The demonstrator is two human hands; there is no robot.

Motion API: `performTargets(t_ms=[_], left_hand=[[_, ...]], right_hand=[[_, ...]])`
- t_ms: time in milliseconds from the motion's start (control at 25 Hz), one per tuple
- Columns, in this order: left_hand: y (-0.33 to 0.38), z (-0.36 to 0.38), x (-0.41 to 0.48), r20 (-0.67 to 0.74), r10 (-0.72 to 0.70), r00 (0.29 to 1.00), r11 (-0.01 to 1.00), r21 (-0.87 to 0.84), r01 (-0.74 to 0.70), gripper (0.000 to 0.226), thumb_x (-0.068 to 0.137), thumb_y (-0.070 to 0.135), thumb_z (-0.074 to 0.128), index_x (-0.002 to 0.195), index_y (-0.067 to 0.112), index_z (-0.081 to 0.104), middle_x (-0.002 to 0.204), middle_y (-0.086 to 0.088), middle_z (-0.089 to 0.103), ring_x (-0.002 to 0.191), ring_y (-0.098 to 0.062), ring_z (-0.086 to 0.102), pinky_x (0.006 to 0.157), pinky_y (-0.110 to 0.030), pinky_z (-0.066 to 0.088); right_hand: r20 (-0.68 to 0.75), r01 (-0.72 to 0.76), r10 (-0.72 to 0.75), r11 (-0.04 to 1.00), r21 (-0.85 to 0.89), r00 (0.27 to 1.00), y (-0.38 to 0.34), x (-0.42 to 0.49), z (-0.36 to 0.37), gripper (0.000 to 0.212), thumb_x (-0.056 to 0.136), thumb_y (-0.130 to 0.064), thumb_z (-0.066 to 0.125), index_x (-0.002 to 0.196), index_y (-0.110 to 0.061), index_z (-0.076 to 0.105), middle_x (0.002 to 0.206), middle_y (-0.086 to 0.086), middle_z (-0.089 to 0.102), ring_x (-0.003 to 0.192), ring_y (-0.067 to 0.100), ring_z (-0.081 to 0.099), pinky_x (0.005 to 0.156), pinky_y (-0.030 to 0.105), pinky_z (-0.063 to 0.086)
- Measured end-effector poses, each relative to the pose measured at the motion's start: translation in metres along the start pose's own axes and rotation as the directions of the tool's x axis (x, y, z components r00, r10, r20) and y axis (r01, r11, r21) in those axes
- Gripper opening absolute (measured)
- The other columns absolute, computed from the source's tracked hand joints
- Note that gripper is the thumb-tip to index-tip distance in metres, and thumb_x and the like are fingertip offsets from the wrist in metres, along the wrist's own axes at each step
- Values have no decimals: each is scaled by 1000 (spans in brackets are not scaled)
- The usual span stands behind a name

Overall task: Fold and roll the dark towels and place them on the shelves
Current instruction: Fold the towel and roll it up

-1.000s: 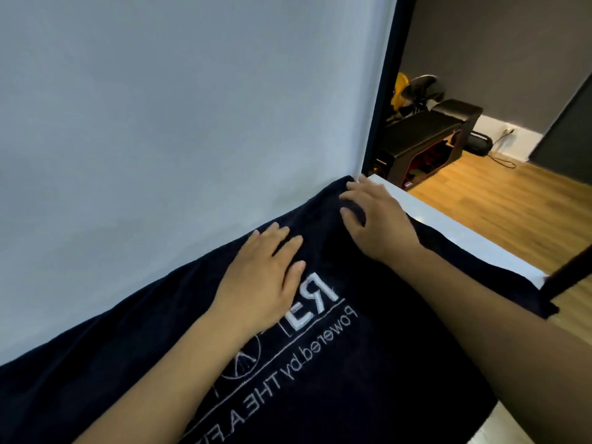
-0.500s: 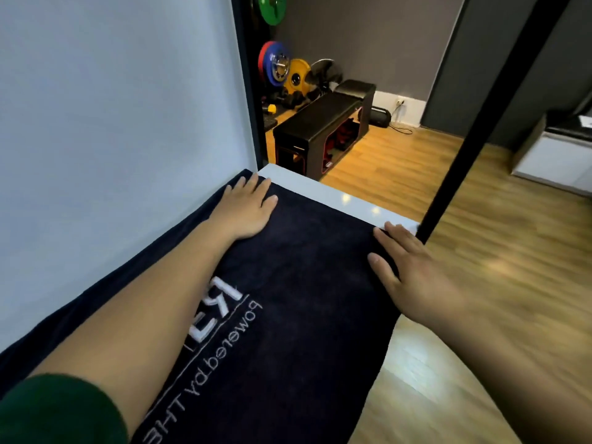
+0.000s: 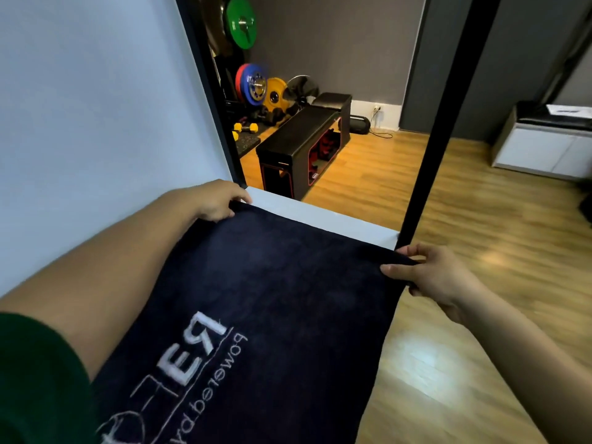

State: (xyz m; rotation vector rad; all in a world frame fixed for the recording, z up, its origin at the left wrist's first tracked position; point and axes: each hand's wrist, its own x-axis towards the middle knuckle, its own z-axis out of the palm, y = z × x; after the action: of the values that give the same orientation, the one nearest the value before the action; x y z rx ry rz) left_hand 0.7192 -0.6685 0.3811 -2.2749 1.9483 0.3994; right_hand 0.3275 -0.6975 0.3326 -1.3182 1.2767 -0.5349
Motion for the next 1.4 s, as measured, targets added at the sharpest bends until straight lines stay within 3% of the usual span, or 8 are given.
performTargets(t_ms=[240, 480, 640, 760, 920, 1040, 1160, 1400], left_hand=[[-8, -9, 4, -58, 134, 989, 988, 90, -129, 26, 80, 1, 72, 105, 6, 67, 104, -3, 52, 85, -18, 56, 73, -29, 47], [-24, -4, -14, -180, 249, 952, 926, 333, -179, 26, 73, 11, 69, 74, 29, 50, 88, 8, 55, 84, -18, 52, 63, -31, 36], [-30, 16, -27, -254, 418, 872, 810, 539, -232, 13, 70, 2, 66, 78, 12, 62, 82, -2, 61, 82, -28, 56, 56, -31, 30], [-30, 29, -38, -298, 398, 867, 815, 549, -185, 9, 82, 1, 58, 88, 6, 62, 84, -10, 59, 78, -32, 56, 54, -33, 29], [-29, 30, -54, -207, 348, 914, 765, 627, -150, 17, 89, 9, 50, 101, 15, 60, 89, -4, 61, 78, -27, 55, 62, -32, 35], [-27, 23, -65, -183, 234, 955, 864, 489, -118, 22, 90, 17, 45, 101, 20, 64, 89, -5, 67, 82, -28, 58, 67, -31, 40], [-9, 8, -62, -113, 84, 990, 940, 339, -41, 25, 98, 32, 46, 88, 19, 65, 81, -3, 60, 89, -27, 56, 72, -35, 47], [23, -13, -32, -14, 19, 1000, 905, 425, -11, 28, 89, 25, 69, 116, 22, 61, 111, -3, 58, 86, -20, 55, 72, -32, 42]], right_hand=[[-2, 355, -383, 858, -371, 924, -12, -7, -8, 19, 76, -7, 80, 72, -18, 65, 63, -4, 60, 48, 3, 48, 46, 11, 34], [316, 775, -822, 220, -592, 474, 14, -1, -9, 17, 75, 5, 64, 77, -11, 60, 88, 2, 58, 77, 14, 51, 65, 20, 46], [582, 728, -783, -265, -632, 221, 17, -4, -16, 15, 84, 5, 54, 77, -3, 65, 106, 14, 66, 84, 36, 61, 59, 40, 53], [715, 722, -679, -409, -558, 168, 10, -8, -14, 16, 87, 1, 55, 77, -7, 64, 122, 11, 67, 96, 35, 63, 70, 41, 55], [727, 795, -624, -269, -544, 286, -1, -20, -13, 27, 93, -24, 49, 75, -10, 65, 116, 4, 72, 96, 27, 64, 76, 37, 54], [565, 741, -599, 72, -668, 567, -29, -29, 7, 45, 100, -51, 29, 101, -23, 65, 80, -5, 71, 76, 21, 65, 66, 37, 54], [383, 518, -414, 286, -806, 825, -63, -13, 34, 29, 95, -50, 48, 93, -28, 67, 63, -12, 70, 66, 9, 66, 66, 35, 57], [386, 370, -26, 354, -859, 922, -93, 11, 49, 28, 79, -47, 77, 88, -23, 66, 76, -6, 71, 74, 11, 65, 66, 27, 48]])
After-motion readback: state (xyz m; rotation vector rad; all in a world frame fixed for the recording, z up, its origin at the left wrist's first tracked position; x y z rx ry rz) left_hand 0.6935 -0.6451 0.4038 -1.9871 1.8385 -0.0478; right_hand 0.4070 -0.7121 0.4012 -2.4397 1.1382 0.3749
